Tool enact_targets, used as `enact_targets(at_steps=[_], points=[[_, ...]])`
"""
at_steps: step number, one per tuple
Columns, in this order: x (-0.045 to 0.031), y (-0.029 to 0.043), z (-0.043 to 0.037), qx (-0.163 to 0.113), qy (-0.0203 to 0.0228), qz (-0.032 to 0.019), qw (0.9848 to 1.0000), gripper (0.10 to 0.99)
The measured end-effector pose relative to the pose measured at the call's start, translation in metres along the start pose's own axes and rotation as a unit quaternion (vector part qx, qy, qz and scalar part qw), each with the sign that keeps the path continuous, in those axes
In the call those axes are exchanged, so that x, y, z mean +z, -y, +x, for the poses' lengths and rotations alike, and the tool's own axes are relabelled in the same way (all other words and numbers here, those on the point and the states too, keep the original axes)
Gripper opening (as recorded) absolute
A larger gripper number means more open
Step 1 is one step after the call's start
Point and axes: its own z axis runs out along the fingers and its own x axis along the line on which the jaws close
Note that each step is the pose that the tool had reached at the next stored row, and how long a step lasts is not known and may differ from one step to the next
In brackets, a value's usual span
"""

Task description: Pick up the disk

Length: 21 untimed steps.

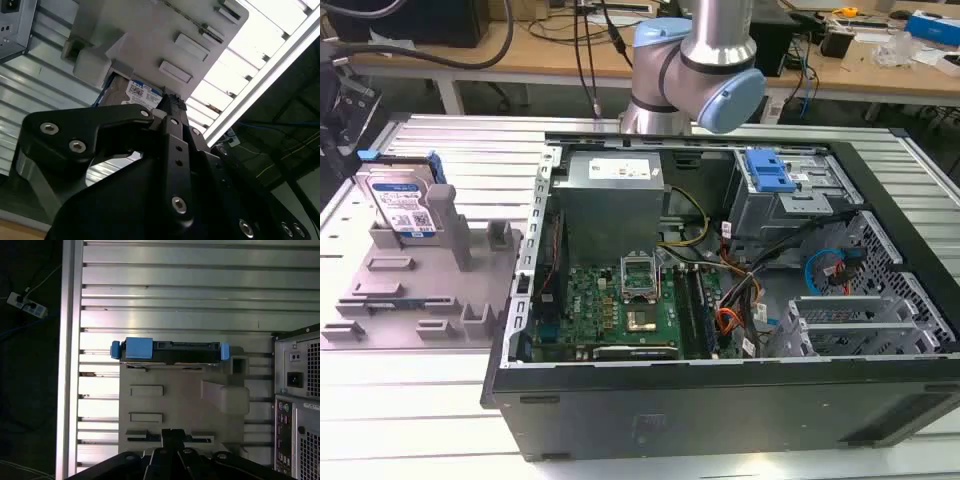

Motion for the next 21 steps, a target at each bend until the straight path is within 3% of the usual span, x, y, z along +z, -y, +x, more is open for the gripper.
enact_targets(at_steps=[12, 15, 17, 19, 21], points=[[0.0000, 0.0000, 0.0000, -0.005, -0.0002, 0.0001, 1.0000, 0.106], [0.0000, 0.0000, 0.0000, -0.034, -0.0013, 0.0000, 0.9994, 0.106], [0.0000, 0.0000, 0.0000, -0.061, -0.0023, 0.0000, 0.9981, 0.106], [0.0000, 0.0000, 0.0000, -0.100, -0.0038, 0.0001, 0.9950, 0.106], [0.0000, 0.0000, 0.0000, -0.123, -0.0047, 0.0001, 0.9924, 0.106]])
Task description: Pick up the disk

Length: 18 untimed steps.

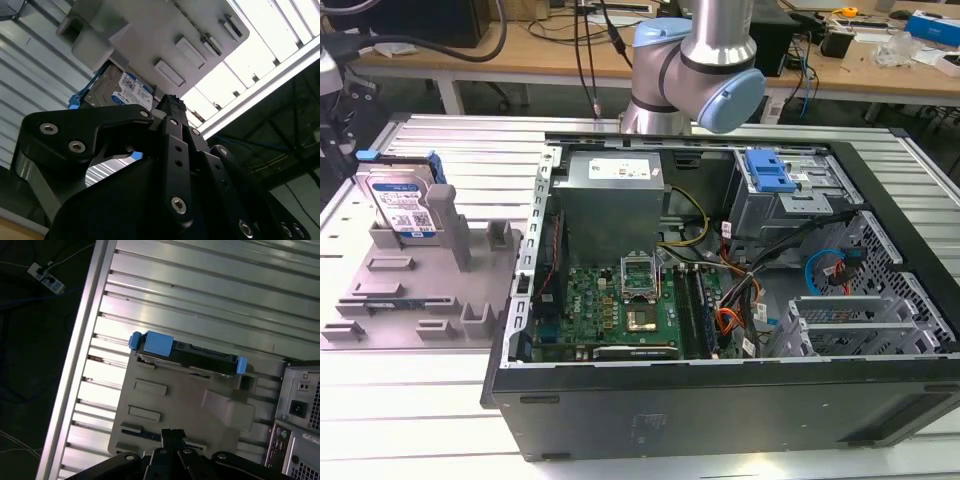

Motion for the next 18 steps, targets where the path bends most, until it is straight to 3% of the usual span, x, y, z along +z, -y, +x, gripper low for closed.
enact_targets(at_steps=[5, 7, 9, 12, 14, 15, 16, 18], points=[[0.0000, 0.0000, 0.0000, -0.055, -0.0021, 0.0001, 0.9985, 0.106], [0.0002, 0.0000, 0.0000, -0.099, -0.0038, 0.0001, 0.9951, 0.106], [0.0003, 0.0000, 0.0000, -0.123, -0.0047, 0.0002, 0.9925, 0.106], [0.0006, 0.0000, 0.0000, -0.178, -0.0068, 0.0002, 0.9840, 0.106], [0.0007, 0.0001, 0.0000, -0.200, -0.0076, 0.0002, 0.9798, 0.114], [0.0007, 0.0001, 0.0000, -0.218, -0.0083, 0.0002, 0.9759, 0.169], [0.0009, 0.0001, 0.0000, -0.237, -0.0090, 0.0002, 0.9714, 0.294], [0.0009, 0.0001, 0.0000, -0.259, -0.0099, 0.0003, 0.9658, 0.294]])
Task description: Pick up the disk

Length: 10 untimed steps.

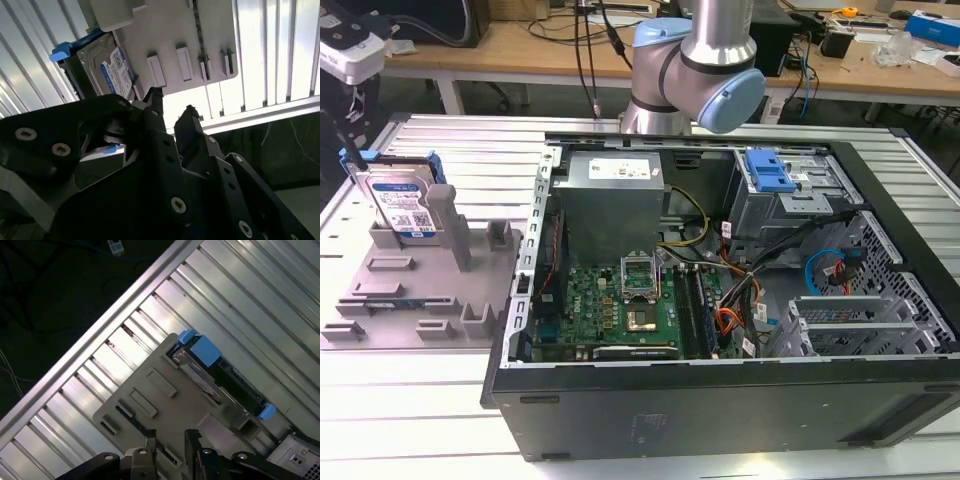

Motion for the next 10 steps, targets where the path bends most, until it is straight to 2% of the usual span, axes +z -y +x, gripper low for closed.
enact_targets(at_steps=[1, 2, 4, 6, 9, 10], points=[[0.0001, 0.0000, 0.0000, -0.012, -0.0004, 0.0000, 0.9999, 0.416], [0.0001, 0.0000, 0.0000, -0.021, -0.0007, 0.0000, 0.9998, 0.416], [0.0004, 0.0000, 0.0000, -0.055, -0.0021, 0.0000, 0.9985, 0.541], [0.0007, 0.0000, 0.0000, -0.087, -0.0032, 0.0001, 0.9962, 0.541], [0.0015, 0.0001, 0.0000, -0.131, -0.0049, 0.0001, 0.9914, 0.541], [0.0020, 0.0001, 0.0000, -0.159, -0.0061, 0.0002, 0.9872, 0.541]])
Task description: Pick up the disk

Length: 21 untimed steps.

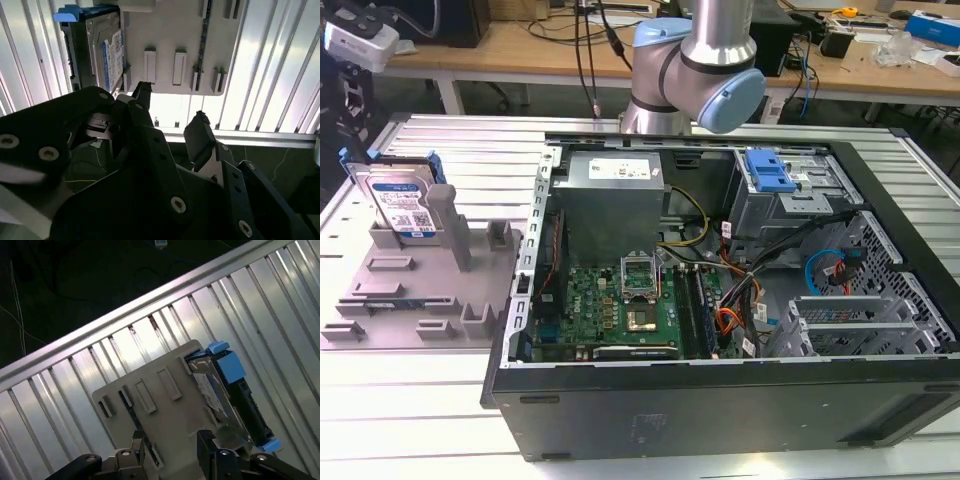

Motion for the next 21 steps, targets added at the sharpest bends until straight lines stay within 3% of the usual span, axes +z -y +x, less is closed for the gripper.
enact_targets(at_steps=[2, 4, 5, 7, 9, 10, 15, 21], points=[[0.0007, 0.0000, 0.0000, -0.040, -0.0016, 0.0000, 0.9992, 0.541], [0.0011, 0.0000, 0.0000, -0.061, -0.0024, 0.0001, 0.9981, 0.541], [0.0015, 0.0001, 0.0000, -0.084, -0.0032, 0.0002, 0.9965, 0.541], [0.0019, 0.0001, 0.0000, -0.103, -0.0039, 0.0002, 0.9947, 0.541], [0.0025, 0.0001, 0.0000, -0.137, -0.0052, 0.0002, 0.9905, 0.541], [0.0029, 0.0001, 0.0000, -0.162, -0.0062, 0.0002, 0.9868, 0.541], [0.0035, 0.0004, -0.0002, -0.205, -0.0080, 0.0005, 0.9788, 0.541], [0.0033, 0.0005, -0.0002, -0.208, -0.0084, 0.0004, 0.9780, 0.541]])
